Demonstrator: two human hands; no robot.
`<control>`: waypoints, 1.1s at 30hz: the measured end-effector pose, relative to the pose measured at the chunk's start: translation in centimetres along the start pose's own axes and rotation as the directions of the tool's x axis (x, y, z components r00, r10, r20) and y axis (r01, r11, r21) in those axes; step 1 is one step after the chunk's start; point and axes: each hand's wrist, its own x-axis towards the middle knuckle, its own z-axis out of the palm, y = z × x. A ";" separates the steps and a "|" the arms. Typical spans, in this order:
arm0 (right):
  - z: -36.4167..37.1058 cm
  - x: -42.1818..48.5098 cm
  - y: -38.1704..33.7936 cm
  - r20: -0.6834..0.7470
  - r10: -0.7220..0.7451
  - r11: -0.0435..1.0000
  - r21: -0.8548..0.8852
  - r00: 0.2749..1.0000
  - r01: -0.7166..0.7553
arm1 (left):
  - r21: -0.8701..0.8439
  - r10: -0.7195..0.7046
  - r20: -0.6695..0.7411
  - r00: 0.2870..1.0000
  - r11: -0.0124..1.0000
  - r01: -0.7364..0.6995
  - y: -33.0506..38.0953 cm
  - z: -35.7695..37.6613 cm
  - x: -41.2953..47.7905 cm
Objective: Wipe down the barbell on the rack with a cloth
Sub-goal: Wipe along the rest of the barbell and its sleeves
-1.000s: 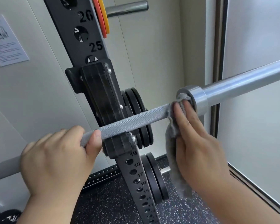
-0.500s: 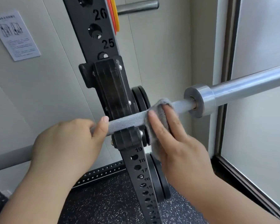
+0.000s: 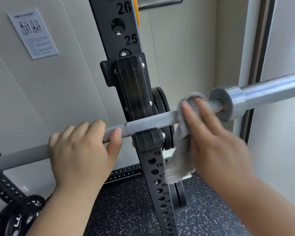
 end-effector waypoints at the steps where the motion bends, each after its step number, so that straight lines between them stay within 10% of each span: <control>1: -0.2 0.1 0.6 -0.050 0.086 0.996 0.015 0.995 -0.085 | -0.004 0.007 0.002 1.000 1.000 -0.007 0.0 0.0 0.1; 3: 0.0 -0.1 0.6 -0.107 0.178 0.984 0.040 0.978 -0.175 | -0.009 -0.001 -0.002 1.000 1.000 0.001 0.3 -0.1 0.4; 8: 0.4 -0.9 -2.0 0.052 -0.121 0.991 0.061 0.991 0.118 | -0.039 0.014 0.050 0.999 0.999 -0.012 0.4 -0.9 1.4; 14: 0.5 -0.3 -0.1 -0.099 0.079 0.996 0.036 0.992 -0.076 | 0.072 -0.046 0.410 0.911 0.997 0.018 0.0 -2.2 3.9; 18: 0.9 -1.1 -2.8 0.022 -0.133 0.990 0.051 0.991 0.132 | -0.031 -0.029 0.530 0.847 0.998 0.054 -0.2 -2.8 5.0; 26: 0.5 -1.2 -0.3 -0.109 0.159 0.987 -0.012 0.981 -0.161 | -0.081 0.054 0.117 0.992 0.996 -0.045 -0.4 -1.2 1.1; 33: -0.7 -1.1 0.9 -0.089 0.095 0.993 -0.060 0.992 -0.101 | -0.101 0.014 0.014 1.000 0.995 -0.013 0.8 -0.1 -1.1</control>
